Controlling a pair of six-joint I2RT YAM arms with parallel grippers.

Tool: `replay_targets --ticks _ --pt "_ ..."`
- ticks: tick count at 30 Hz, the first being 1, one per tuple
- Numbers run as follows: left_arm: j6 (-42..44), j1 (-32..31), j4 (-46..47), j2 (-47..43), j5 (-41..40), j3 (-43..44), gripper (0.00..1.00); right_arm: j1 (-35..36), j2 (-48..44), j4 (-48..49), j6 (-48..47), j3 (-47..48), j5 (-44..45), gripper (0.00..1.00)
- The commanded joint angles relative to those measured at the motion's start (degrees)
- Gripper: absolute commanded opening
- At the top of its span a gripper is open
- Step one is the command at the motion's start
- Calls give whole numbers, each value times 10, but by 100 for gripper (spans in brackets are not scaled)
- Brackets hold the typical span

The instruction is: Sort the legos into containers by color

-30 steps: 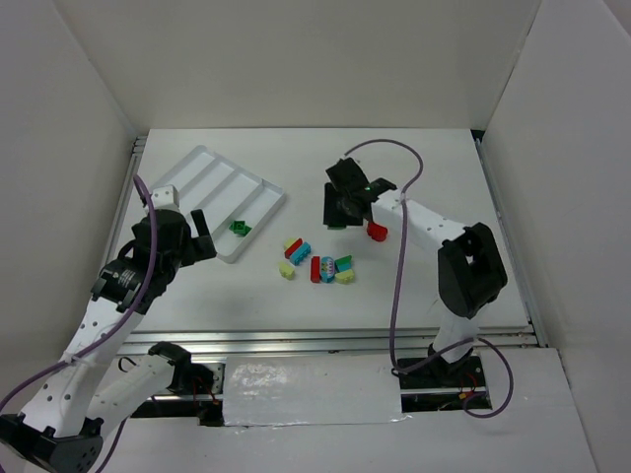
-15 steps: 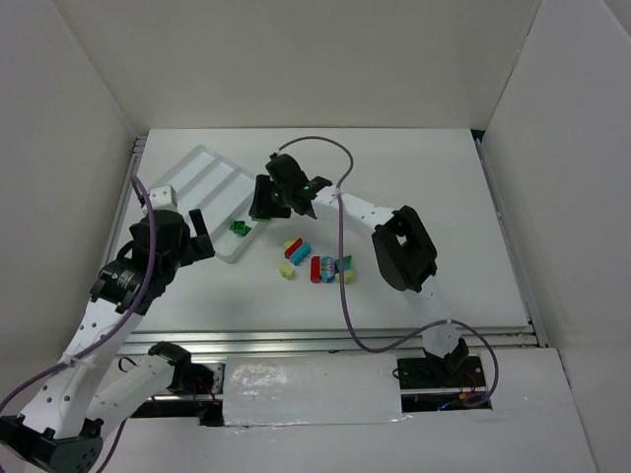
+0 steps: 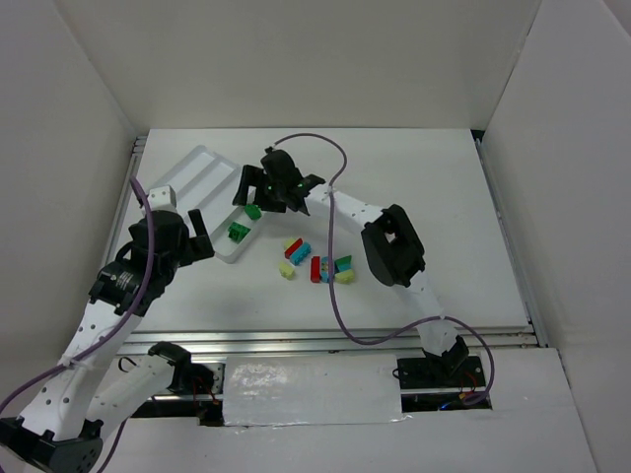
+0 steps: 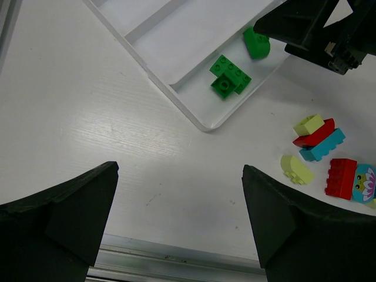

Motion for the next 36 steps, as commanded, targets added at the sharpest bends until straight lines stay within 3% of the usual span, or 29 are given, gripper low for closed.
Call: replay_targets --ticks 1,4,8,14,18,21,24,27,32,36 --pt "6 3 15 -8 4 -2 100 3 -30 7 -23 19 11 100" --pt "6 3 15 -8 5 -2 99 4 -108 17 -53 -36 19 100" --pt "7 4 15 -10 6 -1 100 7 -271 58 -84 -212 63 100" --pt "6 4 16 -5 6 0 100 28 -361 -74 -150 -305 121 100" --pt "2 4 11 -4 2 0 100 42 -455 -86 -126 -424 207 100" --pt "-63 1 -31 8 -9 21 100 42 -562 -110 -95 -514 276 100" --pt "-147 -3 -53 45 49 35 99 42 -635 -144 -75 -549 327 100" --pt "-233 -48 16 65 74 -10 98 41 -688 -177 -56 -560 370 100" --pt "-330 -137 55 208 34 8 99 37 -742 -234 -24 -545 407 100" --pt "-374 -197 36 332 -11 89 99 38 -799 -245 -26 -553 386 100"
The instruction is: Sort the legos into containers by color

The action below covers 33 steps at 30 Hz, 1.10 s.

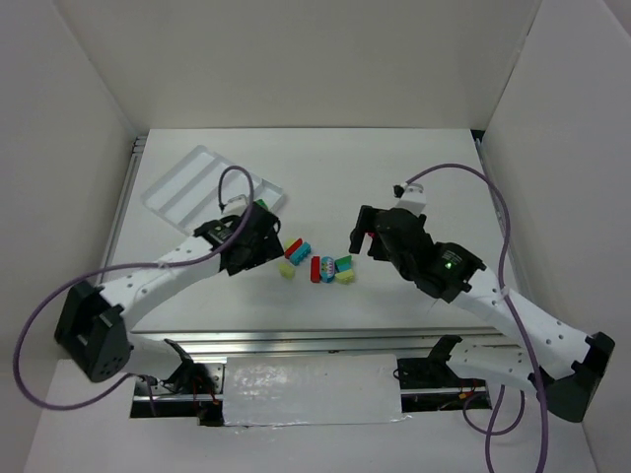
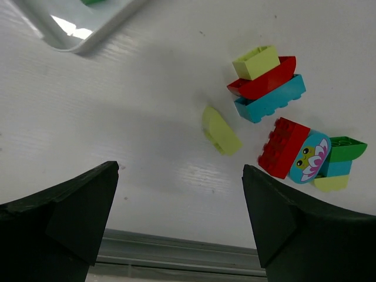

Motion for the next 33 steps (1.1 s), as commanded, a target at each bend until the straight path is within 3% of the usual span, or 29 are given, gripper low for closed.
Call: replay_targets --ticks 1,7,14,25,33 --pt "-77 -32 6 81 -38 64 99 -1 -43 -27 11 4 12 100" --pt "-104 -48 25 176 -33 93 89 0 -99 -19 -3 -42 -17 100" --pt "-127 -52 32 223 -29 101 78 -1 -132 -17 -16 -64 -12 100" --pt "-146 -53 44 275 -18 87 74 -1 -128 -1 -36 -81 -19 100" --pt "-152 -52 54 294 -12 76 55 -1 -137 4 -39 -94 -26 100"
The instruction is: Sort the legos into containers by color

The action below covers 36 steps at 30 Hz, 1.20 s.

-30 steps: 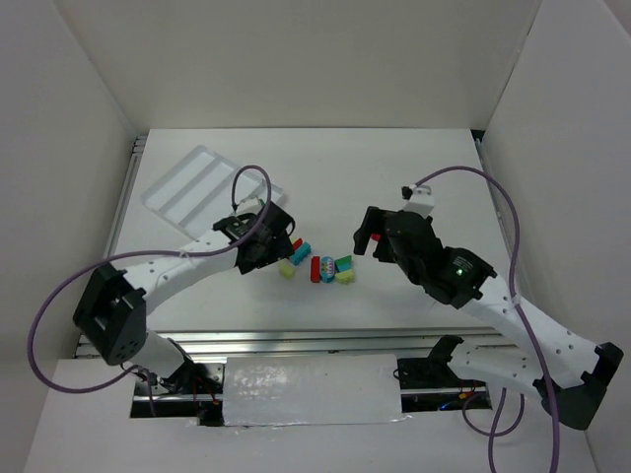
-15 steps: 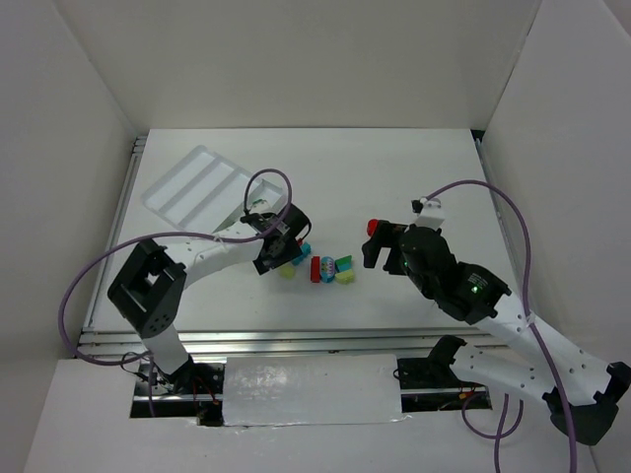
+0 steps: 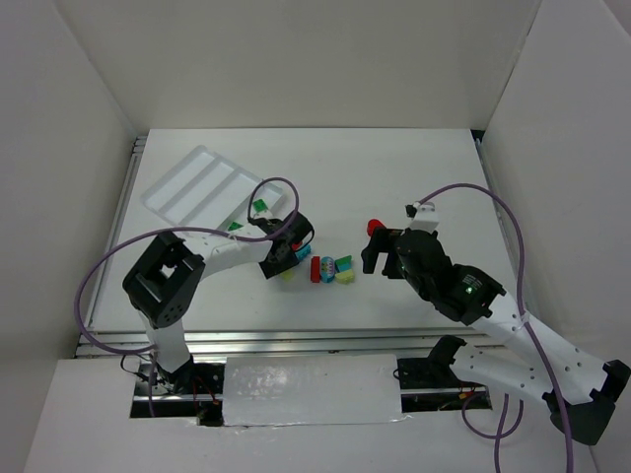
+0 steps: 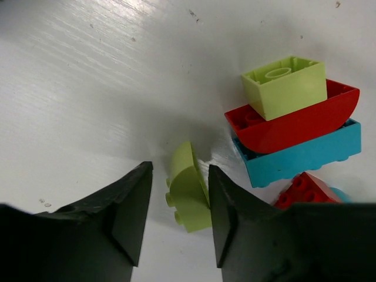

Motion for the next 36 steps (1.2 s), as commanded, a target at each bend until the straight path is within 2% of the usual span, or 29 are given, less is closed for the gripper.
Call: replay_targets --ticks 1,3,4,7,9,12,15,18,19,22,27,32,35,36 --pt "-16 -3 8 3 0 -9 53 0 -10 15 -7 -3 0 100" --pt "-19 -3 2 3 -2 -10 40 -1 -9 13 -7 -1 1 100" --pt "-19 -3 2 0 -3 -13 25 -1 -8 13 -7 0 0 100" --pt "-25 -3 -11 -28 -19 -22 7 -1 -8 14 -9 2 0 100" --pt "-28 -3 -31 -67 -37 -23 0 -1 -8 15 -10 0 -2 100" --pt "-19 4 -56 -133 -86 -14 0 -1 -8 21 -11 -3 -6 100" --pt "8 47 -87 -192 -126 7 0 -1 -5 24 -12 -4 -12 100" --pt "60 144 -85 -215 -109 28 0 -1 -2 27 -15 -4 -15 100" --pt "92 202 -76 -215 -89 37 0 -1 0 28 -15 -6 -15 100" --pt "119 275 -56 -190 -69 72 0 -1 2 32 -17 -7 -20 100" --pt "139 343 -68 -86 -59 165 0 -1 4 37 -22 -7 -29 100" --pt "143 367 -68 11 -52 211 1 -2 9 29 -26 -3 -33 100" --pt "154 380 -43 44 -35 217 7 -1 11 27 -29 -4 -33 100" --pt "158 385 -37 51 -29 221 12 -1 11 28 -29 -4 -35 100"
